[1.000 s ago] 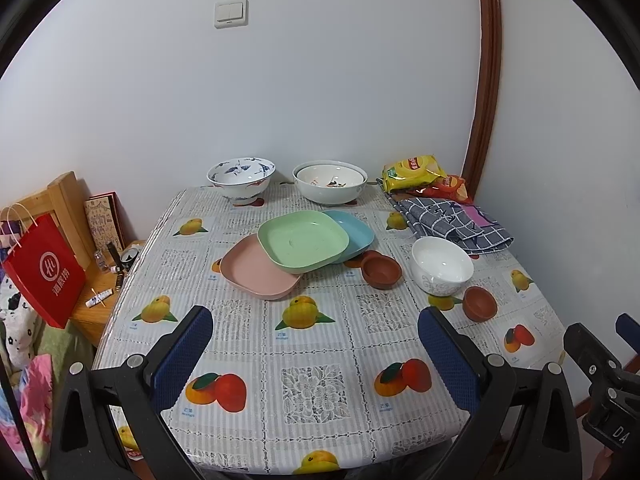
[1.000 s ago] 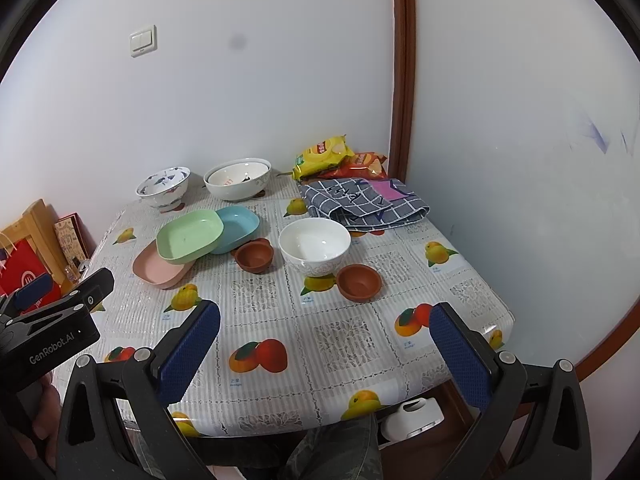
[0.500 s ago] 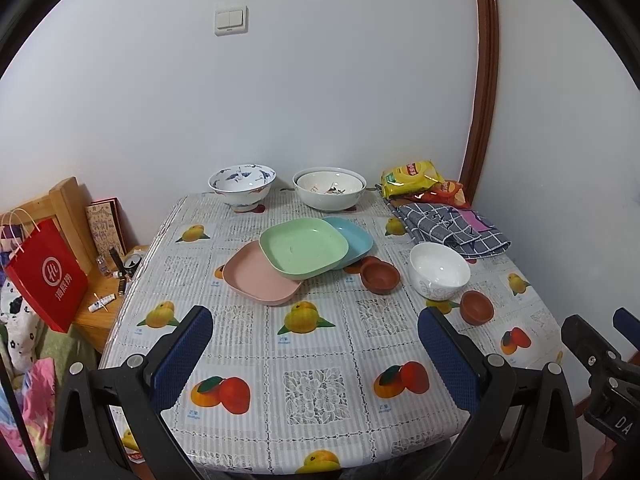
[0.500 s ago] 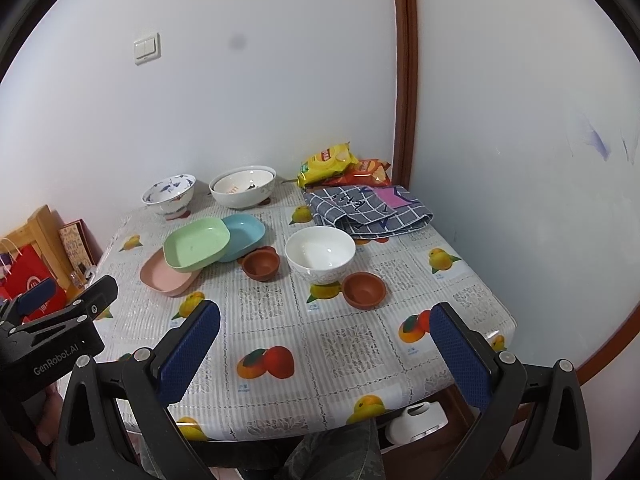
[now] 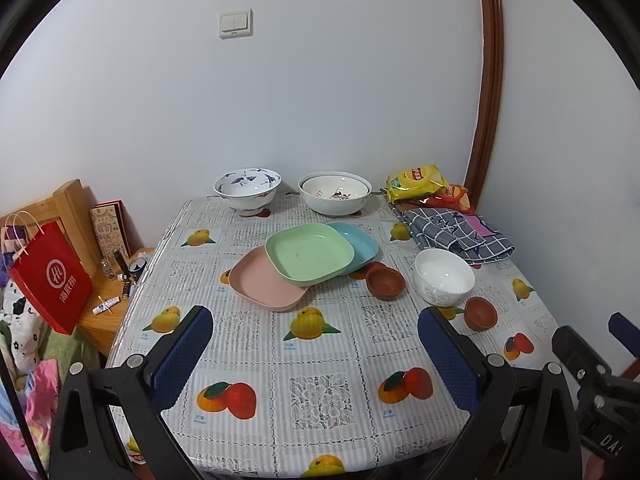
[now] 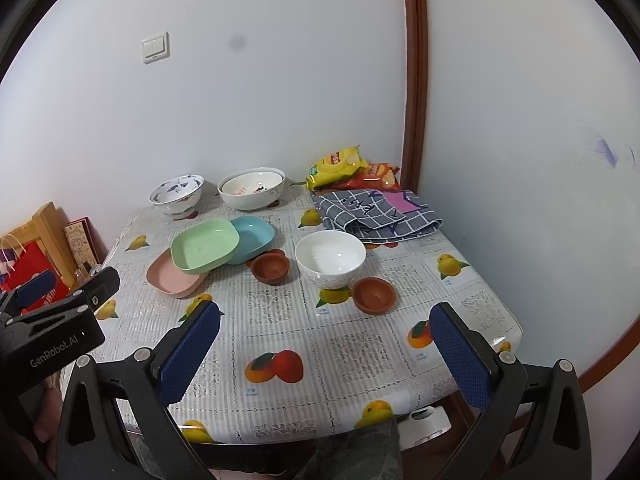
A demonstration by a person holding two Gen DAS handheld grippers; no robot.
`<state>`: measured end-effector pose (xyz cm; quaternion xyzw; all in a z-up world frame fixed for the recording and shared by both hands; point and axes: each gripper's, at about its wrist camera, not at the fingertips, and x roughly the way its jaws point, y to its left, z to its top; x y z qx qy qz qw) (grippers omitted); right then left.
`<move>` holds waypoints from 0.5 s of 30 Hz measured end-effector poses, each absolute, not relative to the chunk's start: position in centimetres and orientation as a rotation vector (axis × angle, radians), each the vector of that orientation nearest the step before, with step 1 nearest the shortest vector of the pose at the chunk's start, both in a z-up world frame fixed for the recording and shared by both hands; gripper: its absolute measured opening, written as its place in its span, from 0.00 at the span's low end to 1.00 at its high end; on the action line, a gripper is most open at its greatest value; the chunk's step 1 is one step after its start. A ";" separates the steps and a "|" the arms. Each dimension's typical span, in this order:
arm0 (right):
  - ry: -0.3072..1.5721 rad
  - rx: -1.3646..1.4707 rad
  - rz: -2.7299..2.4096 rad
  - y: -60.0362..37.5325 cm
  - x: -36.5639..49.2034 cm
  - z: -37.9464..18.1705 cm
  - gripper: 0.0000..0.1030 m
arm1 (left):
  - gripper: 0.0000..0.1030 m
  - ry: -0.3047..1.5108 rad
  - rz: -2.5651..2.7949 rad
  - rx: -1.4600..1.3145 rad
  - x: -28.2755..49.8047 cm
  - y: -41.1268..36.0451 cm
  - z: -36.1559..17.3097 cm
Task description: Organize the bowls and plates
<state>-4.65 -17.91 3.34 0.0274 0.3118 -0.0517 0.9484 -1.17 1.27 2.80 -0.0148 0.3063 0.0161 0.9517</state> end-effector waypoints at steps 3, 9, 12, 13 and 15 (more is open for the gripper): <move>0.638 0.029 -0.096 -17.7 -4.4 2.9 1.00 | 1.00 0.630 0.038 -0.031 -0.7 1.2 2.5; 0.644 -0.003 -0.126 -17.8 -3.4 2.2 1.00 | 1.00 0.653 0.030 -0.024 0.4 0.9 2.1; 0.654 0.027 -0.138 -18.6 -2.7 2.0 1.00 | 1.00 0.660 0.019 -0.021 1.1 0.8 2.0; 0.655 0.037 -0.144 -18.8 -2.5 1.9 1.00 | 1.00 0.661 0.016 -0.017 1.4 0.8 2.0; 0.653 0.052 -0.162 -19.2 -2.1 1.9 1.00 | 1.00 0.661 0.012 -0.012 1.7 0.8 2.0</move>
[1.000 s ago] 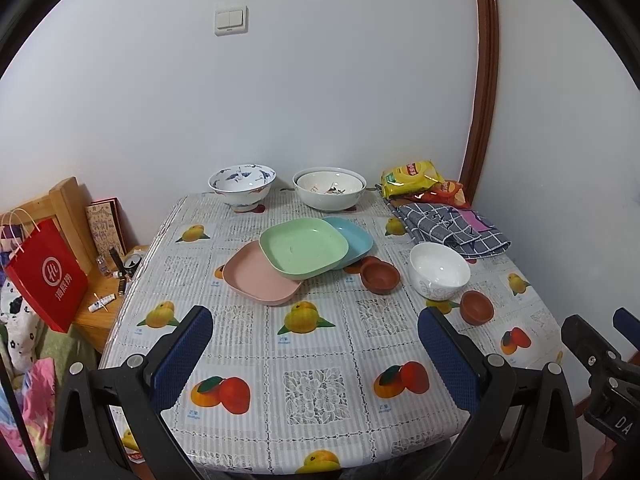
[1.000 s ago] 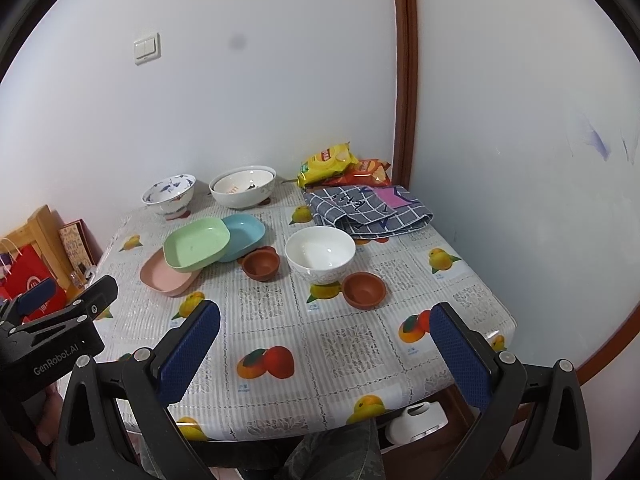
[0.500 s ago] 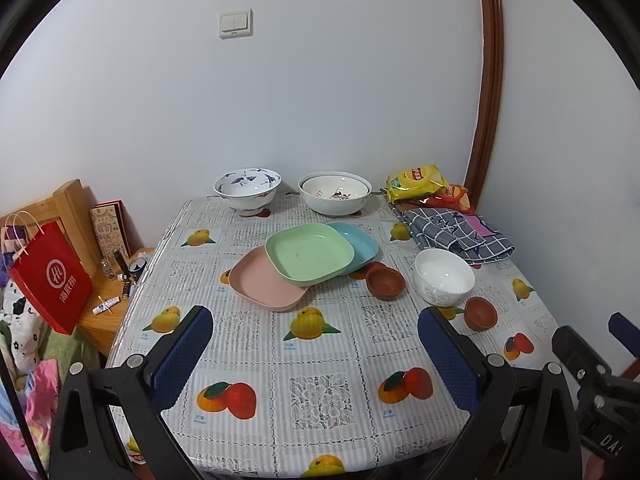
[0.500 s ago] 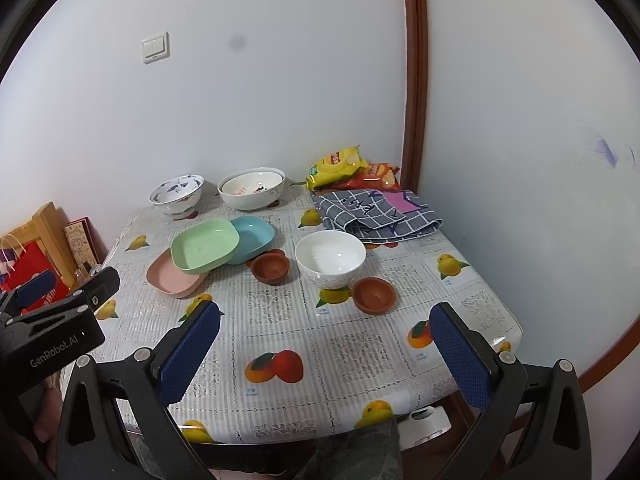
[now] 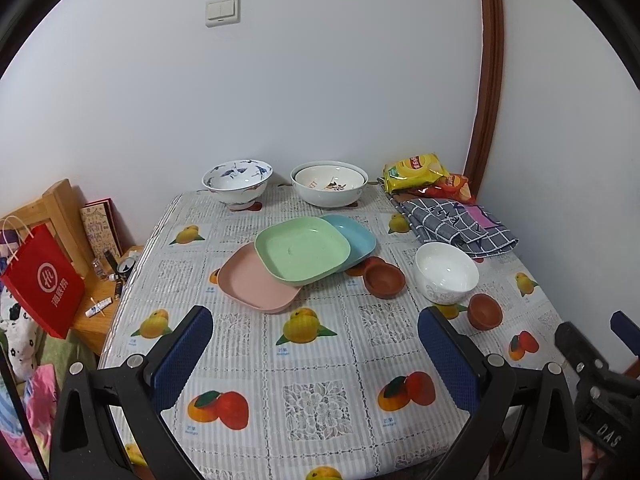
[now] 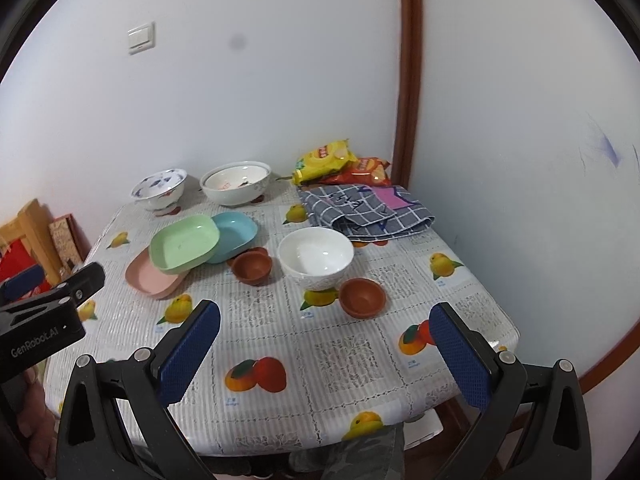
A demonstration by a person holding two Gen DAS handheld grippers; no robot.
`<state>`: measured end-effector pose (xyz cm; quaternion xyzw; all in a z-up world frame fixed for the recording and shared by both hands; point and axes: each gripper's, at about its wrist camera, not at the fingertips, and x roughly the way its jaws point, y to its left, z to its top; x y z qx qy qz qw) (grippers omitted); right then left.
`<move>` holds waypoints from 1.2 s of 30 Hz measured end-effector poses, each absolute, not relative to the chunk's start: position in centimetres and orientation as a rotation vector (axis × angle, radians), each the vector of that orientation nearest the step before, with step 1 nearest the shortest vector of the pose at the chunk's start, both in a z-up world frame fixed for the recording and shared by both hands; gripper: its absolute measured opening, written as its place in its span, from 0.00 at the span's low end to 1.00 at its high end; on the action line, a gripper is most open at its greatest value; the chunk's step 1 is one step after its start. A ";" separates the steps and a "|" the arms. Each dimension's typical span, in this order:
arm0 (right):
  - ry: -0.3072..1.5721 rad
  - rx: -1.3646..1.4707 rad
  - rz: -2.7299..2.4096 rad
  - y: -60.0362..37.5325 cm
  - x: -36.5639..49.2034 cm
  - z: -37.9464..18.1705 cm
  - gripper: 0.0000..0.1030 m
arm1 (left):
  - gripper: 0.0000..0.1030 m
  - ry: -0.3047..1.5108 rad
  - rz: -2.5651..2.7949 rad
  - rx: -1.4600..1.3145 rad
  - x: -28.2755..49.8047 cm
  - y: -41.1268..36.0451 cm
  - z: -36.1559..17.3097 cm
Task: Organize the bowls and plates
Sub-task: 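Move both tools toward the rim of the green square plate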
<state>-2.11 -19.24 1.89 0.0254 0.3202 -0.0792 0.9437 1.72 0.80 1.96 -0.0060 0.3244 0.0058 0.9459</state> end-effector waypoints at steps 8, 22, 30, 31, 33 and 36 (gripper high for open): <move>0.661 0.137 -0.164 -20.2 -0.9 1.5 1.00 | 1.00 0.692 0.006 -0.014 3.8 1.4 1.0; 0.699 0.154 -0.132 -20.3 2.0 0.2 0.98 | 1.00 0.738 -0.040 -0.001 8.4 0.7 0.8; 0.724 0.171 -0.099 -19.9 6.0 -0.6 0.86 | 0.98 0.759 -0.062 0.010 12.4 1.2 0.6; 0.728 0.167 -0.099 -19.7 6.7 -0.8 0.85 | 0.98 0.761 -0.064 0.015 12.9 1.3 0.4; 0.735 0.166 -0.096 -19.3 7.8 -1.0 0.82 | 0.98 0.773 -0.064 0.017 14.0 1.7 0.1; 0.742 0.157 -0.086 -18.6 9.5 -1.2 0.81 | 0.98 0.794 -0.073 0.009 15.5 2.2 -0.2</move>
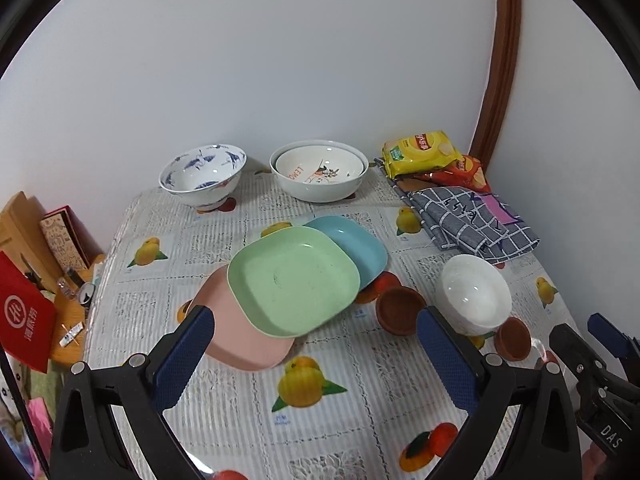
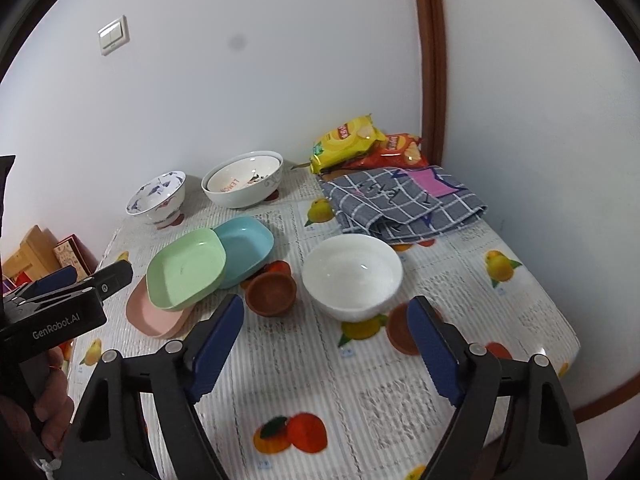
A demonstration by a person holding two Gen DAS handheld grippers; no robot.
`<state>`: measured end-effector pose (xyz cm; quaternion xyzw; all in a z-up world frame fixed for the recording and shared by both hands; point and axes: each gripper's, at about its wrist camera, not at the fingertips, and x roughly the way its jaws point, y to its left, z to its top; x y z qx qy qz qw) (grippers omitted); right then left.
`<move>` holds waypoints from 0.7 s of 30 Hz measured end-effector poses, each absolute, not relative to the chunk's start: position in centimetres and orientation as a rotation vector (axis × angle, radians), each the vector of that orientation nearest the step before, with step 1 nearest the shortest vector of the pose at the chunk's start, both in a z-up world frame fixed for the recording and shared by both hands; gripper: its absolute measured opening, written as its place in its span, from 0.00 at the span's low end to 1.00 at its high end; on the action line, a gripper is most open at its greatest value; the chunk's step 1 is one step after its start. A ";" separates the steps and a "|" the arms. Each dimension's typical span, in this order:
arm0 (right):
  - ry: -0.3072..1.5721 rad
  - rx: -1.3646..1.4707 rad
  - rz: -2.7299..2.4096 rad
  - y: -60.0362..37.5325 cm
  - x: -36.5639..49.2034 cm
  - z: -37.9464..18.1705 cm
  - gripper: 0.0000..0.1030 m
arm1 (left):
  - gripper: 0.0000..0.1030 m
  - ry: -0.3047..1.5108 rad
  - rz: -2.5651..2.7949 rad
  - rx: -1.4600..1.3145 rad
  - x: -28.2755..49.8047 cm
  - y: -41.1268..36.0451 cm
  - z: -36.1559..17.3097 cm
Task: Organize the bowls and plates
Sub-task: 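Move both tools toward the rim of the green square plate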
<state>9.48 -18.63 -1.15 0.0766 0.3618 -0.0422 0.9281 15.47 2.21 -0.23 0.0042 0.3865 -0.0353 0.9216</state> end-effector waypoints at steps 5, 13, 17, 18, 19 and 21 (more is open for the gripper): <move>0.728 0.106 -0.069 -16.8 12.0 -1.3 0.81 | 0.98 0.813 -0.037 -0.004 17.9 4.4 -1.2; 0.746 0.067 -0.045 -14.4 16.8 -3.0 0.81 | 0.98 0.834 0.039 -0.036 20.9 8.2 -3.4; 0.782 0.045 -0.017 -13.1 19.6 -3.9 0.79 | 0.98 0.845 0.057 -0.056 22.6 9.5 -4.5; 0.793 0.050 0.002 -12.8 20.3 -4.2 0.79 | 0.98 0.847 0.059 -0.059 23.0 9.7 -4.7; 0.806 0.058 0.023 -12.4 21.0 -4.5 0.79 | 0.96 0.851 0.062 -0.060 23.5 9.8 -5.1; 0.824 0.070 0.050 -11.8 22.1 -5.0 0.78 | 0.95 0.859 0.069 -0.064 24.5 10.0 -5.7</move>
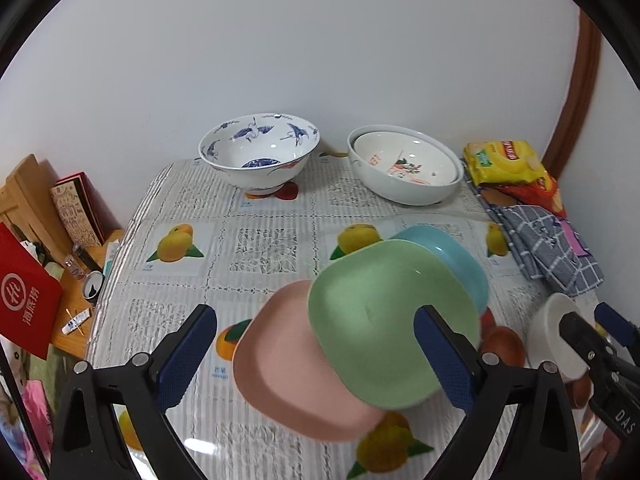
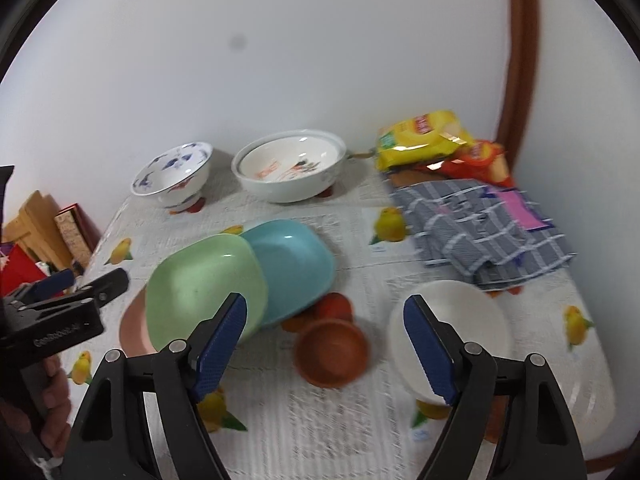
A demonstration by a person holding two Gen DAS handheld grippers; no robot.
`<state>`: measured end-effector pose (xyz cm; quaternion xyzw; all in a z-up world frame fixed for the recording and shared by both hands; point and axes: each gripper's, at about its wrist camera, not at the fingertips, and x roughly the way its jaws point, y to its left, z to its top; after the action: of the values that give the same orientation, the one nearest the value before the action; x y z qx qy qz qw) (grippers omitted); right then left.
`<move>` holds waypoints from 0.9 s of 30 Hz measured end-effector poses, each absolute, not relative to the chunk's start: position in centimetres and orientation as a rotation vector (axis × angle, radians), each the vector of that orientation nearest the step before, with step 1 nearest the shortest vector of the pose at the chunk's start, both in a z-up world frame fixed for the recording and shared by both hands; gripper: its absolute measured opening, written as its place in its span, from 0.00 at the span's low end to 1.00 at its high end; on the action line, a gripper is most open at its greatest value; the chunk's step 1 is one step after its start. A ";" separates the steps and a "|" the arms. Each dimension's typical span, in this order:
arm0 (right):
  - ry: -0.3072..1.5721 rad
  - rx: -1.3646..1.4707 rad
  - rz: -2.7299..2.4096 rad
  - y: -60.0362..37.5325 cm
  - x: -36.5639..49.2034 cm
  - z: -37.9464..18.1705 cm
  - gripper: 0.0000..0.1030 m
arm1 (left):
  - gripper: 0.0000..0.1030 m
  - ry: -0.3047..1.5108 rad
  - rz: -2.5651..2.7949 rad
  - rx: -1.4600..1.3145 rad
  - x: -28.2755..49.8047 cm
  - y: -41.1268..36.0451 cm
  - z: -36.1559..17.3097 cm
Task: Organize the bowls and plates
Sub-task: 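Move both tools toward the rim of the green square plate, then close both tools on the green plate rim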
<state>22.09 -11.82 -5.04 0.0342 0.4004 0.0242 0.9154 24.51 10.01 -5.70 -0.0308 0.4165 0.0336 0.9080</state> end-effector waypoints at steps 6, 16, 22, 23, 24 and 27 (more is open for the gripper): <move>0.863 0.082 0.080 -10.3 24.9 -7.4 0.72 | 0.94 0.882 0.067 -0.068 27.3 10.2 -7.5; 0.924 0.096 0.139 -8.2 27.1 -11.1 0.64 | 0.73 0.945 0.031 -0.059 30.2 9.8 -10.8; 0.953 0.111 0.132 -8.1 27.8 -13.1 0.51 | 0.63 0.958 0.011 -0.068 30.8 9.7 -12.2; 0.955 0.114 0.132 -8.1 27.9 -13.3 0.46 | 0.61 0.958 0.007 -0.073 30.9 9.7 -12.3; 0.958 0.115 0.132 -8.1 27.9 -13.4 0.43 | 0.59 0.959 0.004 -0.079 30.9 9.7 -12.4; 0.971 0.109 0.134 -7.9 28.2 -13.8 0.37 | 0.49 0.953 0.000 -0.080 31.0 9.6 -12.5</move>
<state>28.17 -7.95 -13.80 0.0523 0.4661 0.0643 0.8808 30.95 9.55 -12.51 -0.0383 0.4583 -0.0001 0.8880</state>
